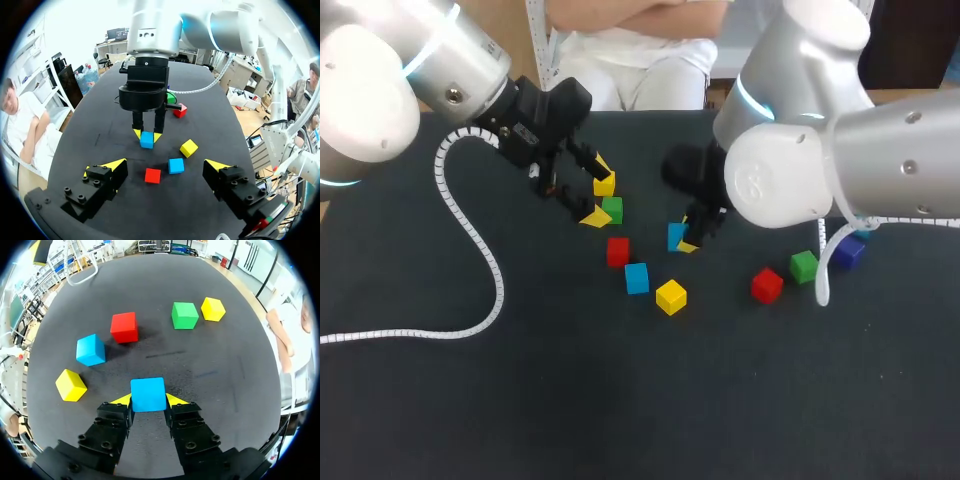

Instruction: Place the blue cubes, place green cubes on the blue cubes, place the yellow cubes on the green cubes, then place the red cubes on the yellow cubes, and place purple cube on the red cubes.

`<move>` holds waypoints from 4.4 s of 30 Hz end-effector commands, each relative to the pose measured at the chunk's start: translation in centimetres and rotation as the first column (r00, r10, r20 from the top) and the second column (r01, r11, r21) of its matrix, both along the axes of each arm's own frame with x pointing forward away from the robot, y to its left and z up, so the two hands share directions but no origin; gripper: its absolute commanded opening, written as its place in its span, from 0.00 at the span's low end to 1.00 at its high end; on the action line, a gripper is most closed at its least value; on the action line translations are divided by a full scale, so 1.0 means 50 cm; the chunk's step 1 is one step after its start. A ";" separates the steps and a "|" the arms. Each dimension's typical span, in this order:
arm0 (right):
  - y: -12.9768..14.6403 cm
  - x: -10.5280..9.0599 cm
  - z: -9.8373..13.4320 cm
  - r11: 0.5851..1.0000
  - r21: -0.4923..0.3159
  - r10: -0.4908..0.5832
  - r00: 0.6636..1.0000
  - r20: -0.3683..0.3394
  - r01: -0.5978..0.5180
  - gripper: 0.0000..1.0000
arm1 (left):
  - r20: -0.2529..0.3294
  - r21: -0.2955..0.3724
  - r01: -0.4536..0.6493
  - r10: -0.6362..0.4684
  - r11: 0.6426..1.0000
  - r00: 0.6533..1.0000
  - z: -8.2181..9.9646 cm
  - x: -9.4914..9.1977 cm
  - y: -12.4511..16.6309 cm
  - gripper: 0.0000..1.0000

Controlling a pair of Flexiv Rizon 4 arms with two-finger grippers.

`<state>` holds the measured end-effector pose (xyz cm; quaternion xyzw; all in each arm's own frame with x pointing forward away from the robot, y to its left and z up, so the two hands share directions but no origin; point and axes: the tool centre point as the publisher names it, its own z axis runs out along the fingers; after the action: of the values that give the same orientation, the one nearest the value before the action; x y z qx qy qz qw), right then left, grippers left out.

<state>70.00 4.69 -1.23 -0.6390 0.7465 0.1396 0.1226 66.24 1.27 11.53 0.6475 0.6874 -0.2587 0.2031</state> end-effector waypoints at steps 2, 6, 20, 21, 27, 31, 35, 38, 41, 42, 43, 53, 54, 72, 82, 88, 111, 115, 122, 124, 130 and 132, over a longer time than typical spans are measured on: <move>-0.004 0.005 0.000 1.000 -0.004 -0.003 1.000 0.001 0.003 0.00 | -0.001 0.003 0.001 -0.001 1.000 1.000 0.001 0.001 0.000 1.00; -0.005 0.007 -0.001 1.000 -0.009 -0.003 1.000 0.002 0.003 0.00 | -0.001 0.003 0.001 -0.001 1.000 1.000 0.001 0.001 0.000 1.00; 0.006 0.011 -0.011 0.999 -0.031 0.017 1.000 -0.004 -0.017 0.00 | -0.001 0.003 0.001 -0.001 1.000 1.000 0.001 0.001 0.000 1.00; 0.006 0.011 -0.012 0.999 -0.033 0.016 1.000 -0.004 -0.016 0.00 | -0.001 0.003 0.001 -0.001 1.000 1.000 0.001 0.001 0.000 1.00; 0.006 0.014 -0.010 0.999 -0.036 0.012 1.000 -0.002 -0.012 0.00 | -0.001 0.003 0.001 -0.001 1.000 1.000 0.001 0.001 0.000 1.00; 0.007 0.014 -0.010 0.999 -0.039 0.014 1.000 -0.002 -0.014 0.00 | -0.001 0.003 0.001 -0.001 1.000 1.000 0.001 0.001 0.000 1.00; 0.007 0.014 -0.009 0.999 -0.040 0.013 1.000 -0.002 -0.013 0.00 | -0.001 0.003 0.001 -0.001 1.000 1.000 0.001 0.001 0.000 1.00; 0.008 0.014 -0.009 0.999 -0.044 0.015 1.000 -0.001 -0.015 0.00 | -0.001 0.003 0.001 -0.001 1.000 1.000 0.001 0.001 0.000 1.00; 0.008 0.014 -0.009 0.999 -0.048 0.015 1.000 -0.003 -0.015 0.00 | -0.001 0.003 0.001 -0.001 1.000 1.000 0.001 0.001 0.000 1.00; 0.009 0.013 -0.010 0.999 -0.050 0.014 1.000 -0.005 -0.015 0.00 | -0.001 0.003 0.001 -0.001 1.000 1.000 0.001 0.001 0.000 1.00; 0.009 0.013 -0.010 0.999 -0.051 0.014 1.000 -0.006 -0.014 0.02 | -0.001 0.003 0.001 -0.001 1.000 1.000 0.001 0.001 0.000 1.00; 0.002 0.007 -0.006 0.999 -0.044 -0.002 1.000 -0.021 0.001 1.00 | -0.001 0.003 0.001 -0.001 1.000 1.000 0.001 0.001 0.000 1.00; 0.001 0.006 -0.005 0.999 -0.042 -0.009 1.000 -0.024 0.008 1.00 | -0.001 0.003 0.001 -0.001 1.000 1.000 0.001 0.001 0.000 1.00; -0.074 -0.009 0.065 0.999 0.032 -0.038 0.999 -0.037 0.039 1.00 | -0.001 0.003 0.001 -0.001 1.000 1.000 0.001 0.001 0.000 1.00; -0.122 -0.008 0.086 0.996 0.055 -0.076 0.997 -0.011 0.077 1.00 | -0.001 0.003 0.001 -0.001 1.000 1.000 0.001 0.001 0.000 1.00; -0.160 -0.008 0.103 0.991 0.044 -0.128 0.992 0.014 0.127 1.00 | -0.001 0.003 0.001 -0.001 1.000 1.000 0.001 0.001 0.000 1.00; -0.267 -0.025 0.141 0.967 0.029 -0.255 0.966 0.042 0.254 1.00 | -0.001 0.003 0.001 -0.001 1.000 1.000 0.001 0.001 0.000 1.00; -0.282 -0.032 0.148 0.962 0.023 -0.273 0.961 0.049 0.272 1.00 | -0.001 0.003 0.001 -0.001 1.000 1.000 0.001 0.001 0.000 1.00; -0.310 -0.048 0.143 0.954 0.016 -0.300 0.953 0.041 0.299 1.00 | -0.001 0.003 0.001 -0.001 1.000 1.000 0.001 0.001 0.000 1.00; -0.318 -0.053 0.141 0.954 0.021 -0.301 0.953 0.038 0.300 1.00 | -0.001 0.003 0.001 -0.001 1.000 1.000 0.001 0.001 0.000 1.00; -0.352 -0.058 0.138 0.960 0.138 -0.249 0.968 0.013 0.245 1.00 | -0.001 0.003 0.001 -0.001 1.000 1.000 0.001 0.001 0.000 1.00; -0.358 -0.057 0.138 0.961 0.149 -0.236 0.972 0.005 0.233 1.00 | -0.001 0.003 0.001 -0.001 1.000 1.000 0.001 0.001 0.000 1.00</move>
<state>67.02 -12.08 5.56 -0.5352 0.8110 0.1461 0.1855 66.24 1.27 11.53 0.6475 0.6874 -0.2587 0.2031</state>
